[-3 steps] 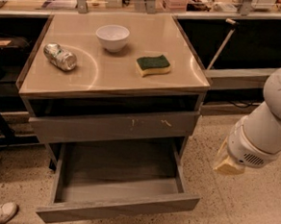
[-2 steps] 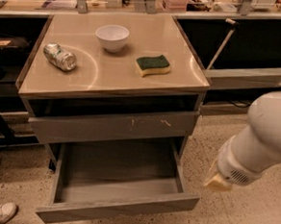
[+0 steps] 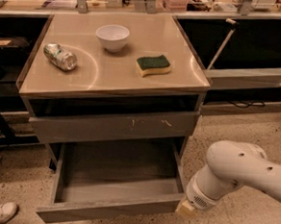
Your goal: Close middle drawer
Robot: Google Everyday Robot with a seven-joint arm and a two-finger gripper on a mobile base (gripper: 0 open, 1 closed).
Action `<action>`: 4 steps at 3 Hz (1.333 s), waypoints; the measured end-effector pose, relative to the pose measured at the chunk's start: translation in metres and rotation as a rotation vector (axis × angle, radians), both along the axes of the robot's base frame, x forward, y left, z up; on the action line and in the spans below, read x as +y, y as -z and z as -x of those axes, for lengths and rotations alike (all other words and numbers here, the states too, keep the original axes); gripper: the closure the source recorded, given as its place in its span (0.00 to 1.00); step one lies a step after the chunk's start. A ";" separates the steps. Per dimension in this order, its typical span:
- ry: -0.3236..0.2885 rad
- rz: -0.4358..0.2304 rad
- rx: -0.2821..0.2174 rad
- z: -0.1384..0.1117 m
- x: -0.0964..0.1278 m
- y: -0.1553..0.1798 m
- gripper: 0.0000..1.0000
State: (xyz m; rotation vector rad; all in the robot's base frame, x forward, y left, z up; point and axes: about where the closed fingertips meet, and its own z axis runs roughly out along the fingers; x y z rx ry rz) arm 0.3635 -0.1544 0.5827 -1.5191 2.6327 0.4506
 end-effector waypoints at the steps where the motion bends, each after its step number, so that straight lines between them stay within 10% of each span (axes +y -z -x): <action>1: 0.001 -0.004 0.004 0.000 0.000 0.003 1.00; 4: 0.107 -0.045 0.117 0.008 0.008 0.113 1.00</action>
Offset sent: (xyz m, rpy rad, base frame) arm -0.0157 0.0040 -0.0442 0.0536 0.0897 -0.0099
